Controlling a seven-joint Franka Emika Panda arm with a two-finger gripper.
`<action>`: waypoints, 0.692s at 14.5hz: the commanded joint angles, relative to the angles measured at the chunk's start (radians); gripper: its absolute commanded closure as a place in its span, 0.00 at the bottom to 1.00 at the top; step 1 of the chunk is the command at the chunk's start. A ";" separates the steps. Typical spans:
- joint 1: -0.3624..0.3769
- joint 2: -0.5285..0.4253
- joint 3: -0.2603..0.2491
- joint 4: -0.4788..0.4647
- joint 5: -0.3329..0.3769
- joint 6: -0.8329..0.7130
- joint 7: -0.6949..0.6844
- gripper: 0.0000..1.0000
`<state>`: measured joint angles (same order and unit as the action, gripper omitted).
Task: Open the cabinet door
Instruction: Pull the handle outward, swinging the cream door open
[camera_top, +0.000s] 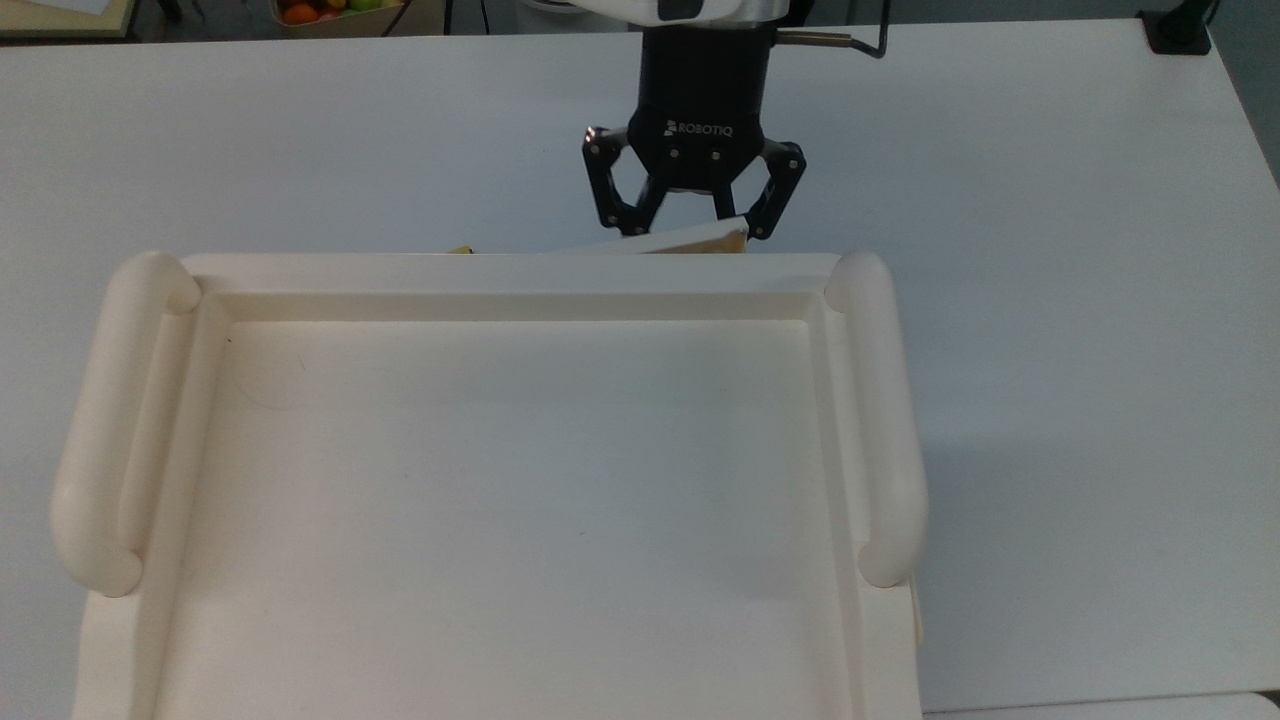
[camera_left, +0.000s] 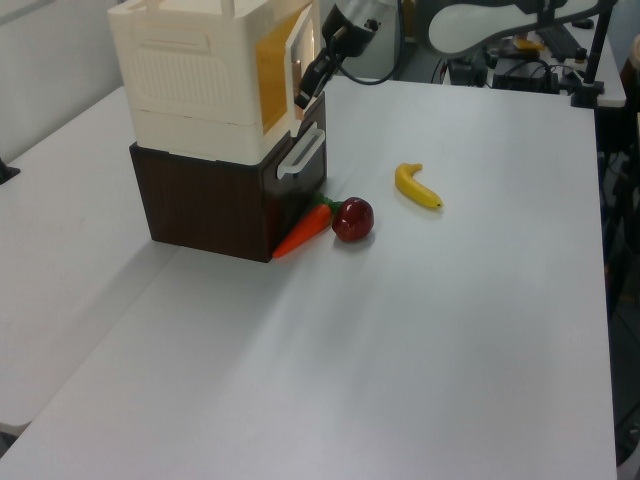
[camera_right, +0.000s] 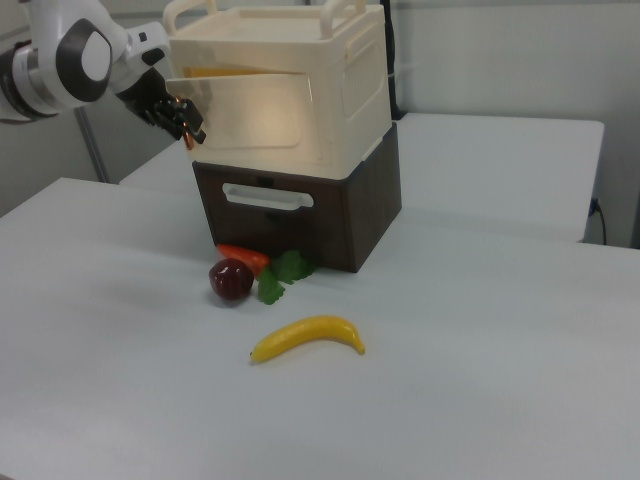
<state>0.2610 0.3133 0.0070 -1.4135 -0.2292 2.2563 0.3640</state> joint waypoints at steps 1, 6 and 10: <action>0.004 -0.082 -0.009 -0.045 0.080 -0.159 -0.043 0.41; 0.004 -0.175 -0.010 -0.038 0.143 -0.427 -0.109 0.12; 0.003 -0.189 -0.019 0.048 0.175 -0.497 -0.103 0.05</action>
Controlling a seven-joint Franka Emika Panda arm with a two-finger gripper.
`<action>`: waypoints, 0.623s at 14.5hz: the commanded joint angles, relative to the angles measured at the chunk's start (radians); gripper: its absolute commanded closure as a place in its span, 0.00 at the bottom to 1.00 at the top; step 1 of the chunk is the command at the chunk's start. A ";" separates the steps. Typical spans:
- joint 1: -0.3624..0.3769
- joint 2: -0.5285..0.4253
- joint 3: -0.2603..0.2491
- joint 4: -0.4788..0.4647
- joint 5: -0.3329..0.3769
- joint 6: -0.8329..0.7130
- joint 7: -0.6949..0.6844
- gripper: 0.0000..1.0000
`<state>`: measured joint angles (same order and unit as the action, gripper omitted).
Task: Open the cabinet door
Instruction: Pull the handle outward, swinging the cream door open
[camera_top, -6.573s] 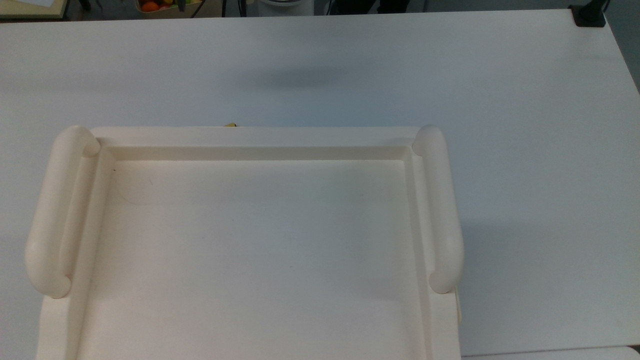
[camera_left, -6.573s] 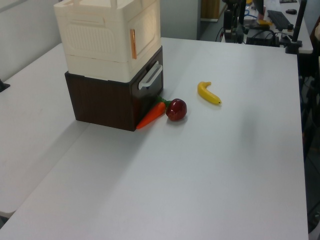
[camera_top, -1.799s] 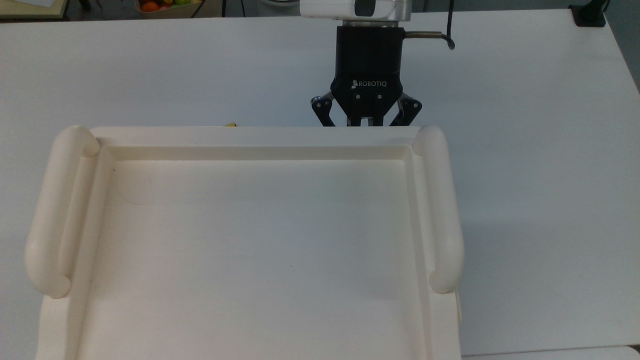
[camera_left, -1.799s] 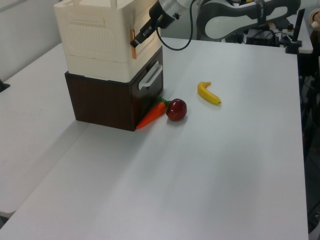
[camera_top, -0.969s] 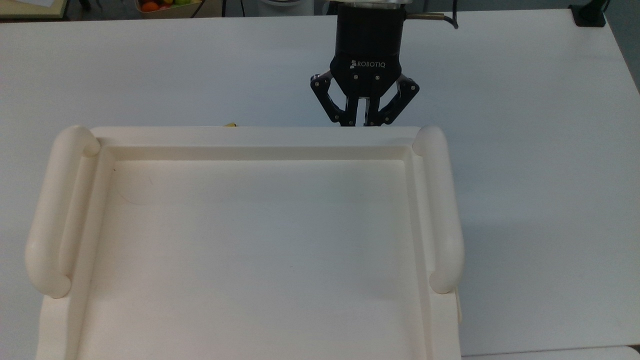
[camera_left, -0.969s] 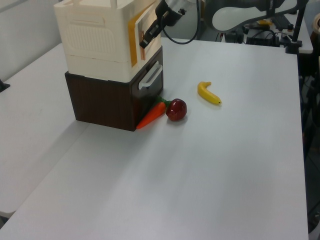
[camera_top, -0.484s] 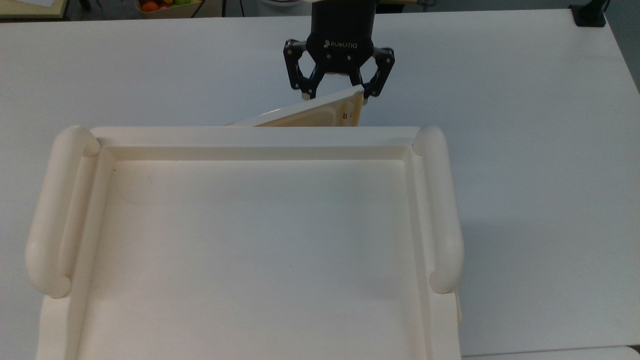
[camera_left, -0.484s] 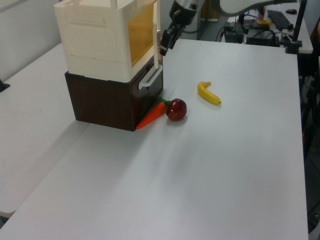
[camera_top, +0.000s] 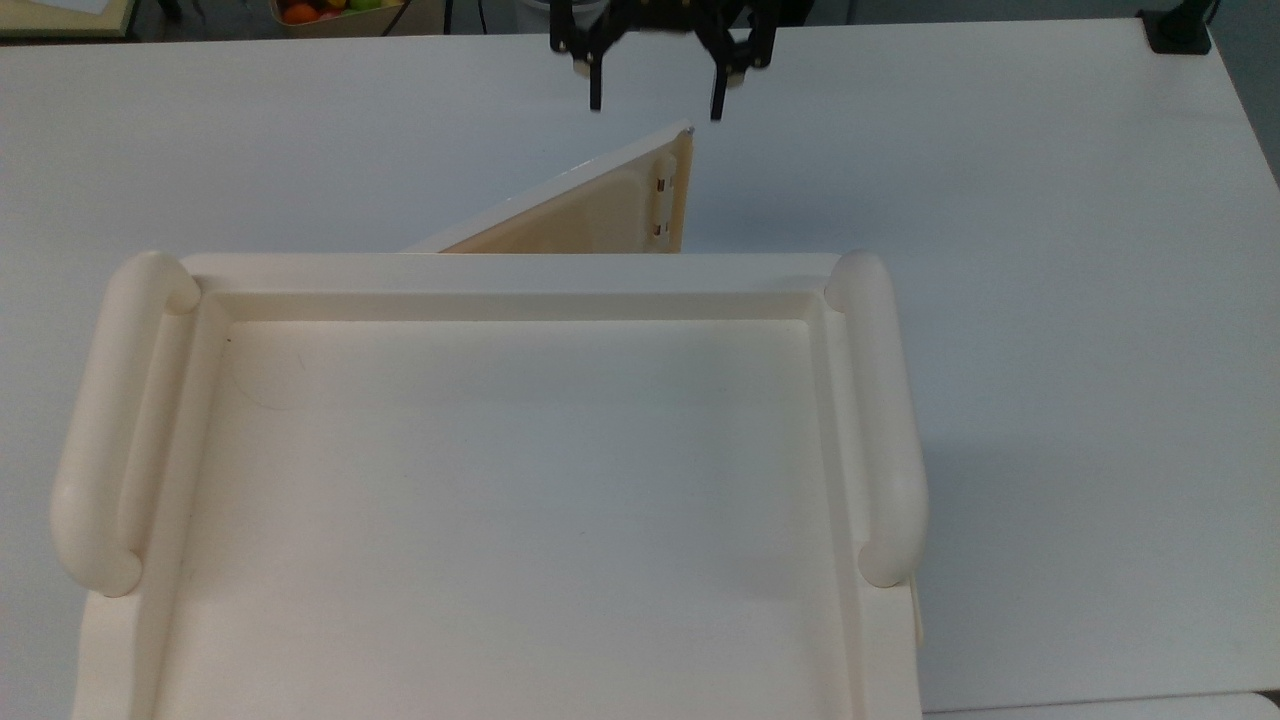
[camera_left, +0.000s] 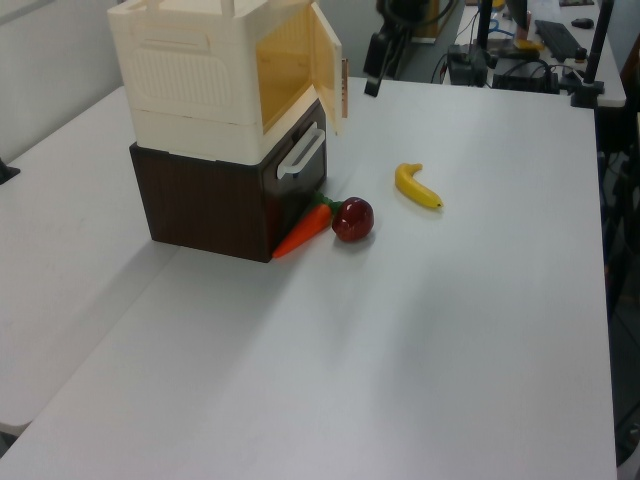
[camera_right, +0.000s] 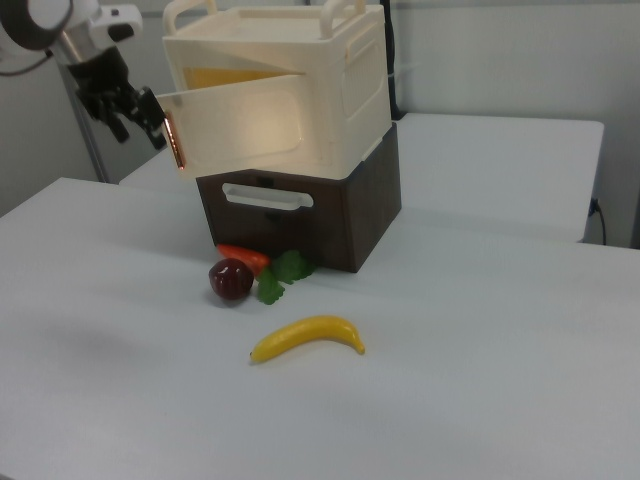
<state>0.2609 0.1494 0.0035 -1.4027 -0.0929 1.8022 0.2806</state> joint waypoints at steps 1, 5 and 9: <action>0.003 -0.025 -0.016 0.047 0.041 -0.034 -0.018 0.05; 0.007 -0.019 -0.007 0.090 0.042 0.084 -0.012 0.00; 0.015 0.018 -0.005 0.080 0.045 0.328 0.003 0.00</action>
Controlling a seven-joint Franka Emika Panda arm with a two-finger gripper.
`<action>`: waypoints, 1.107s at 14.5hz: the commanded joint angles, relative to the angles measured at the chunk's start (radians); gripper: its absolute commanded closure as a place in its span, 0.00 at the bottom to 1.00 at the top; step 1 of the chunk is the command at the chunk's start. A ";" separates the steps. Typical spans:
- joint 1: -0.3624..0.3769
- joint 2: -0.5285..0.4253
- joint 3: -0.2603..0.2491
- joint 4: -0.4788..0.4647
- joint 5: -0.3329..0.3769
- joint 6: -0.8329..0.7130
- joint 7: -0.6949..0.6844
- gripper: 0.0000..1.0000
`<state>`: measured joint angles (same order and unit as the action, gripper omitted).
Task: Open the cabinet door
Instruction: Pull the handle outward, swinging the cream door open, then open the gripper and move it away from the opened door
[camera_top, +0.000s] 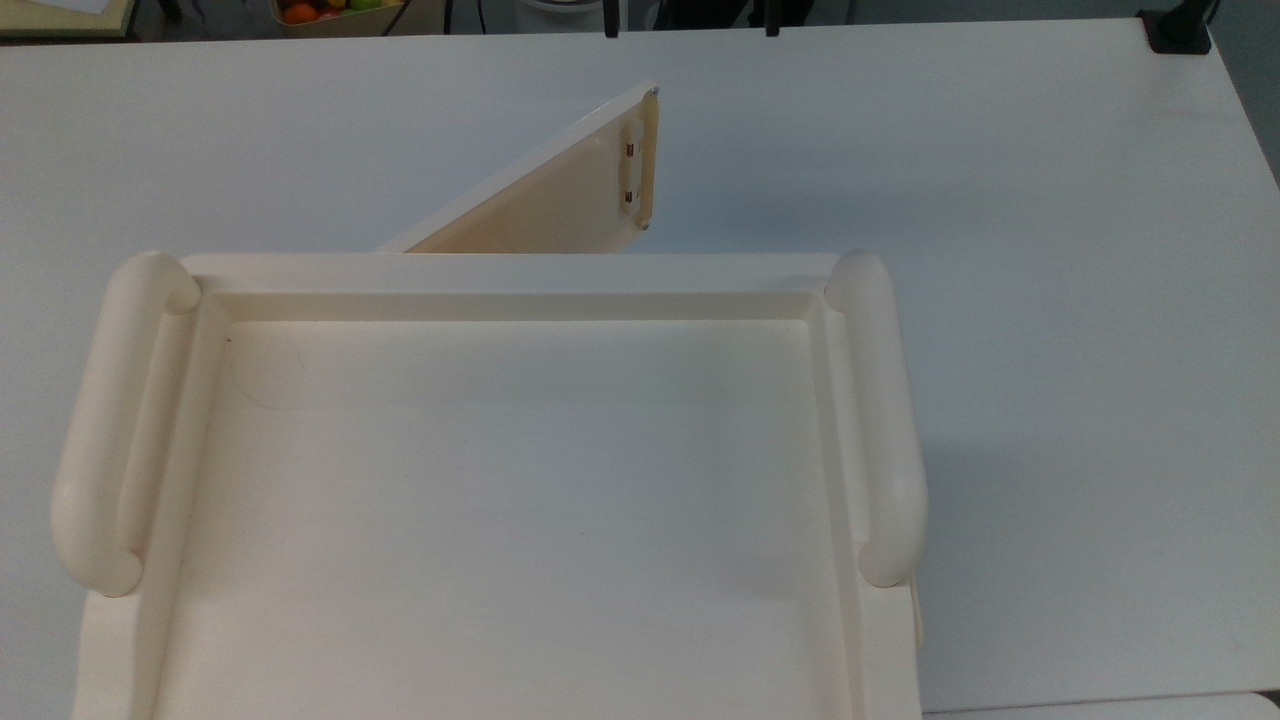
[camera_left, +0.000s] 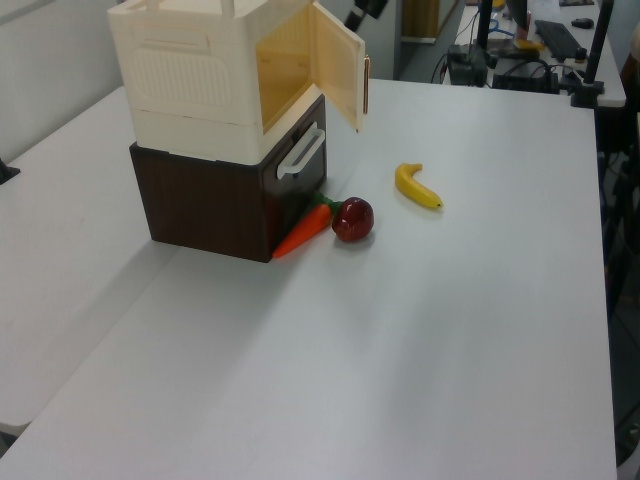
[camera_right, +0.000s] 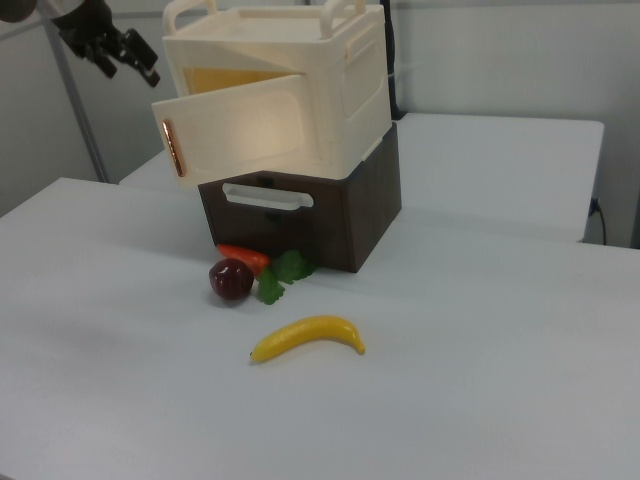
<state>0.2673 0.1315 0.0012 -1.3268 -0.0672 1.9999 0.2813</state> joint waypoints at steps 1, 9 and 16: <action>0.007 0.043 -0.003 0.005 0.020 0.155 0.003 0.00; 0.033 0.135 0.005 -0.028 0.003 0.269 -0.001 0.00; 0.023 0.129 -0.003 -0.083 0.001 0.113 -0.013 0.00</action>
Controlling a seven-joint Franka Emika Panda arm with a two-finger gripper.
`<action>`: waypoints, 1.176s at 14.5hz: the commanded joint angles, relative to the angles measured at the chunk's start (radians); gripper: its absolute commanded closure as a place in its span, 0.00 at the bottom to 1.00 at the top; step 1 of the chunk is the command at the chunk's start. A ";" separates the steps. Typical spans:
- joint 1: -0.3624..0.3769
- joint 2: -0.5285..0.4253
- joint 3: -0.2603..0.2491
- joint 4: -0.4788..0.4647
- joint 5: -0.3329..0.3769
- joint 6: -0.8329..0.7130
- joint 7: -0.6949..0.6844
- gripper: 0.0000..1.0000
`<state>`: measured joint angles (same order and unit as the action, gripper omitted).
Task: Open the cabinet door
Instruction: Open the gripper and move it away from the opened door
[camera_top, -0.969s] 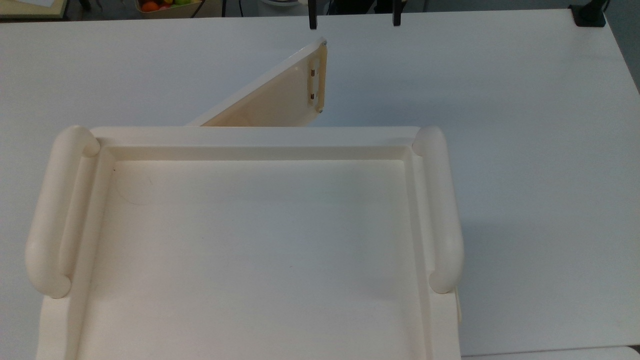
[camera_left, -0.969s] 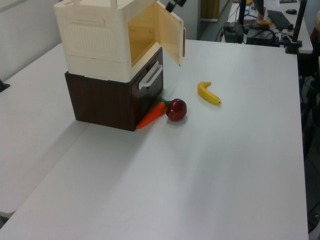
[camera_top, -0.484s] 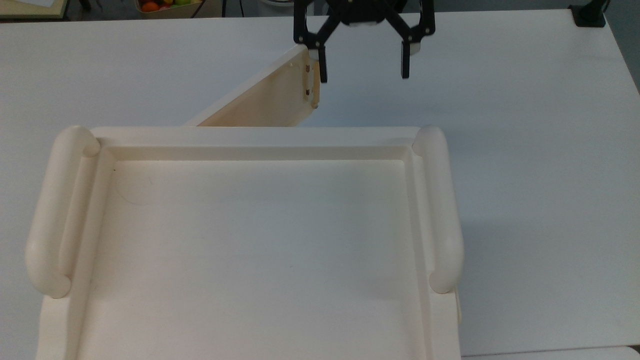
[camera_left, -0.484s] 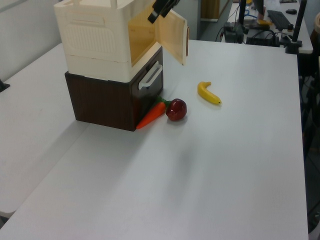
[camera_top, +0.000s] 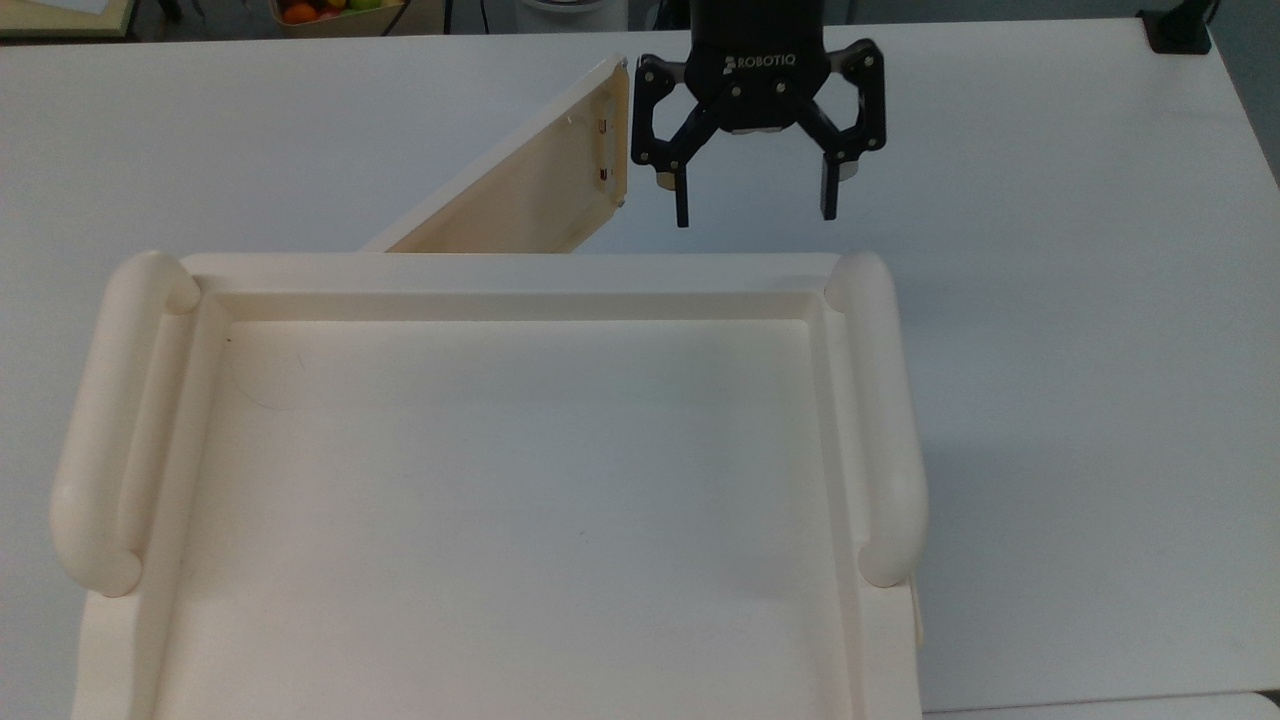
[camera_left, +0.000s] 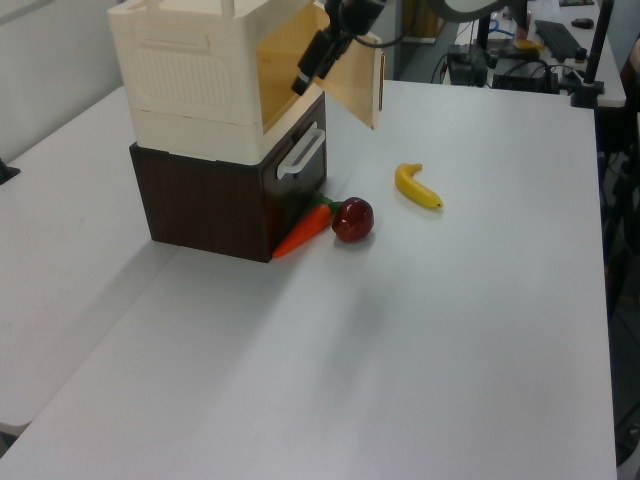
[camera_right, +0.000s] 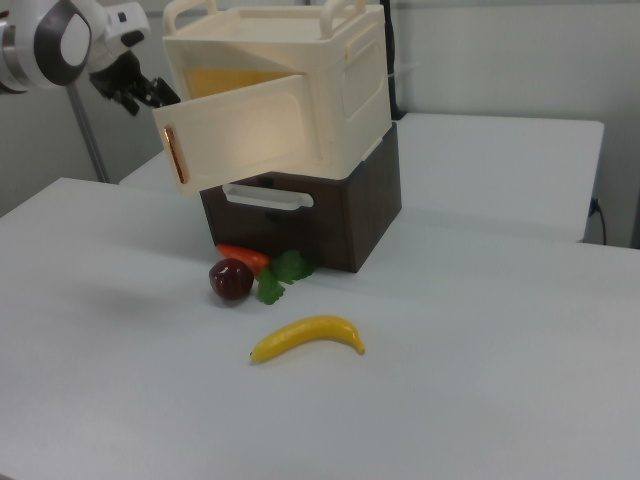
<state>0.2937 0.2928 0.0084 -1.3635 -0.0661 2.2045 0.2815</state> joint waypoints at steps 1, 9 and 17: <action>-0.008 -0.035 -0.011 -0.046 0.000 -0.132 -0.015 0.00; -0.109 -0.087 -0.015 -0.046 0.011 -0.497 -0.116 0.00; -0.166 -0.178 -0.015 -0.173 0.009 -0.546 -0.124 0.00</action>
<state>0.1507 0.1954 -0.0037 -1.4278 -0.0662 1.6519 0.1829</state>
